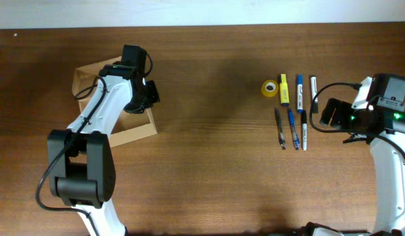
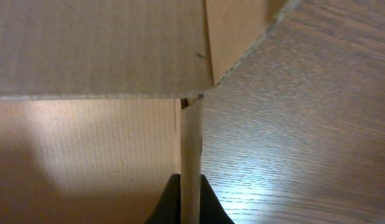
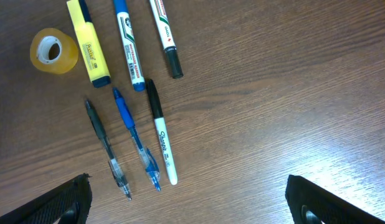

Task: Pack container
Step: 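Move the left gripper to the box's back lid flap, then push the box rightward toward the items with the left gripper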

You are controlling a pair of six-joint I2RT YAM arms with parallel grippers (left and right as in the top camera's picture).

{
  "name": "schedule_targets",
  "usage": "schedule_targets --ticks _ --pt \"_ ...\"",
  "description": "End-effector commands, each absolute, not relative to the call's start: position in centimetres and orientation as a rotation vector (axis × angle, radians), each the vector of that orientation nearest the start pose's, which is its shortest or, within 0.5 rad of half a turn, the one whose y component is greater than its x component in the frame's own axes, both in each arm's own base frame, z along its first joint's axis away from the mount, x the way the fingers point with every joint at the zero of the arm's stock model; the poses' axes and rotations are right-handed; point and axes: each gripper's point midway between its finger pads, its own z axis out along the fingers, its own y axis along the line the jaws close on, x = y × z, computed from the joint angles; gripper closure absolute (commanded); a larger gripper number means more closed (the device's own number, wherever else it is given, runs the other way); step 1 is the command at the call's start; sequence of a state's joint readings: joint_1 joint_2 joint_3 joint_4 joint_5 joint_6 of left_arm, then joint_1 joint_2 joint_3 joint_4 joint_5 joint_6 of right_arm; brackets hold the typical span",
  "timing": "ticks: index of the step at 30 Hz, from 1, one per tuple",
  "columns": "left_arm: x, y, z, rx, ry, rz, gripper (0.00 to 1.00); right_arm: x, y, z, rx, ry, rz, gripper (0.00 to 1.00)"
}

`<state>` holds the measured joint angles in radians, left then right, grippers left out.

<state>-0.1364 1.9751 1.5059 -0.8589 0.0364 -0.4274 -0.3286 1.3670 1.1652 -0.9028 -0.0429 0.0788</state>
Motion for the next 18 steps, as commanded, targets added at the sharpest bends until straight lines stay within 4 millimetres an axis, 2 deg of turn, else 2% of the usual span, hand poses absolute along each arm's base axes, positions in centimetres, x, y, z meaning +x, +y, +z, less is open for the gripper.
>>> schedule_targets --ticks 1,6,9,12,15,18 --pt "42.9 -8.4 6.6 -0.399 2.886 -0.298 0.98 31.8 -10.3 17.1 0.531 2.595 -0.031 0.01" --pt "42.9 -9.0 9.0 -0.372 2.898 -0.258 0.98 31.8 -10.3 17.1 0.531 2.595 -0.032 0.01" --pt "43.4 -9.6 12.1 -0.322 2.872 -0.158 0.98 31.8 -10.3 17.1 0.531 2.595 -0.032 0.01" --pt "43.7 -12.1 15.9 -0.229 2.818 -0.124 0.98 31.7 -10.5 17.1 0.534 2.595 -0.042 0.01" --pt "43.7 -15.2 18.6 -0.155 2.768 -0.153 0.98 31.2 -11.8 17.1 0.573 2.597 -0.149 0.01" --pt "43.1 -18.2 20.0 -0.068 2.741 -0.187 0.98 30.7 -12.9 17.1 0.616 2.594 -0.188 0.01"
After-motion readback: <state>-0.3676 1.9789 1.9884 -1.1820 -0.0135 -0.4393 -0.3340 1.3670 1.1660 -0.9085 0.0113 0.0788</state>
